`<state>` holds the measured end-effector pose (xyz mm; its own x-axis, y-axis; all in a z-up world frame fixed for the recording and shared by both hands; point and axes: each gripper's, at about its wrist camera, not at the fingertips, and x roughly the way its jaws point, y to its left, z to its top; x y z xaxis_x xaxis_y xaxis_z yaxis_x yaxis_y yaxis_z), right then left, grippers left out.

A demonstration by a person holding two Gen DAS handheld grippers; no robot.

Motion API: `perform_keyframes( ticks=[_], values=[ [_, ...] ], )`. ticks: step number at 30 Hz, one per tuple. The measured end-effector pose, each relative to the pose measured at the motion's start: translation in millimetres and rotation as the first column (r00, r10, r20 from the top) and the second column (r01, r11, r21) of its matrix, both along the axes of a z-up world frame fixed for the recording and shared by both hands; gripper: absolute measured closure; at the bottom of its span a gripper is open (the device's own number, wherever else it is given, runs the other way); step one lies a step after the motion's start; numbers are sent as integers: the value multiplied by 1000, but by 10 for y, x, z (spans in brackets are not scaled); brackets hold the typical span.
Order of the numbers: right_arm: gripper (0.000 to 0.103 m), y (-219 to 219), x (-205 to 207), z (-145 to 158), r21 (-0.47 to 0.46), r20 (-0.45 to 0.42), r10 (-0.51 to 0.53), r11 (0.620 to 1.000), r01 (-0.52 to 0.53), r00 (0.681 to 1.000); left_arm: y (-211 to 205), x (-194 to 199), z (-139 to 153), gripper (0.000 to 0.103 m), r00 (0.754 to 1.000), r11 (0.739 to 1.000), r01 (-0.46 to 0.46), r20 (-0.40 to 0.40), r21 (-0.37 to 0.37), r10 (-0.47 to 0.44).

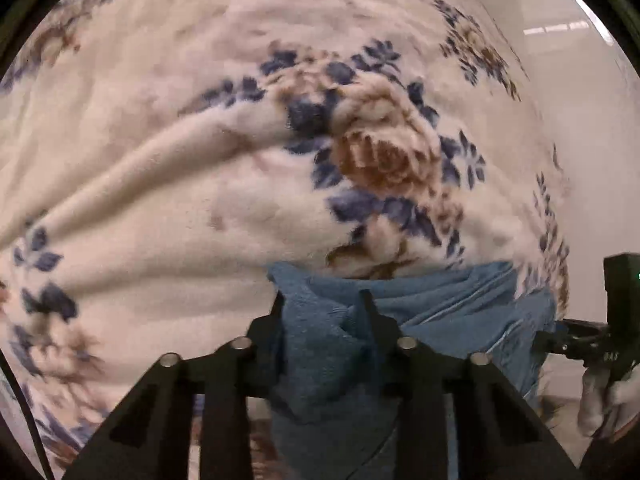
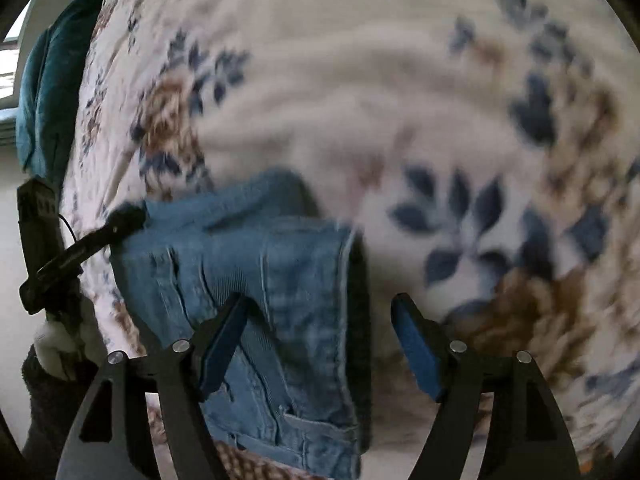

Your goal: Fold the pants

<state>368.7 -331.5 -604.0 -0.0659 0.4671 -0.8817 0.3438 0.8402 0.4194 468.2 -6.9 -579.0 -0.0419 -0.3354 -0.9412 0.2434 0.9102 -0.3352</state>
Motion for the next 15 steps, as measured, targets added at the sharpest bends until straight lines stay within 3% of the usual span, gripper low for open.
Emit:
perform_keyframes(
  ticks=[1,2,4,7,10,12,13,15],
  values=[
    [68,20,-37,-39,17,9,3,1000,-3,1000,26,-27,35,80,1000,1000,-7,14,7,7],
    [70,48,-52,-27,4,27,12,1000,-13,1000,62,-60,72,82,999,999,-17,38,28,16],
    [86,68,-58,105,-36,84,27,999,-24,996,89,-51,69,83,997,998,-36,67,59,32],
    [94,121,-34,465,-63,205,45,997,-33,978,297,38,-105,83,994,992,-103,27,66,101],
    [96,229,104,598,-123,253,104,990,-75,962,509,126,-242,82,974,975,-222,-44,5,222],
    [96,218,158,483,-123,218,107,989,-82,970,633,158,-293,80,946,948,-313,-110,-62,305],
    [96,201,180,399,-126,196,102,989,-78,975,716,166,-298,78,923,921,-373,-145,-110,356],
    [94,186,203,272,-115,155,120,988,-103,981,934,156,-288,58,858,845,-502,-225,-185,461]
  ],
)
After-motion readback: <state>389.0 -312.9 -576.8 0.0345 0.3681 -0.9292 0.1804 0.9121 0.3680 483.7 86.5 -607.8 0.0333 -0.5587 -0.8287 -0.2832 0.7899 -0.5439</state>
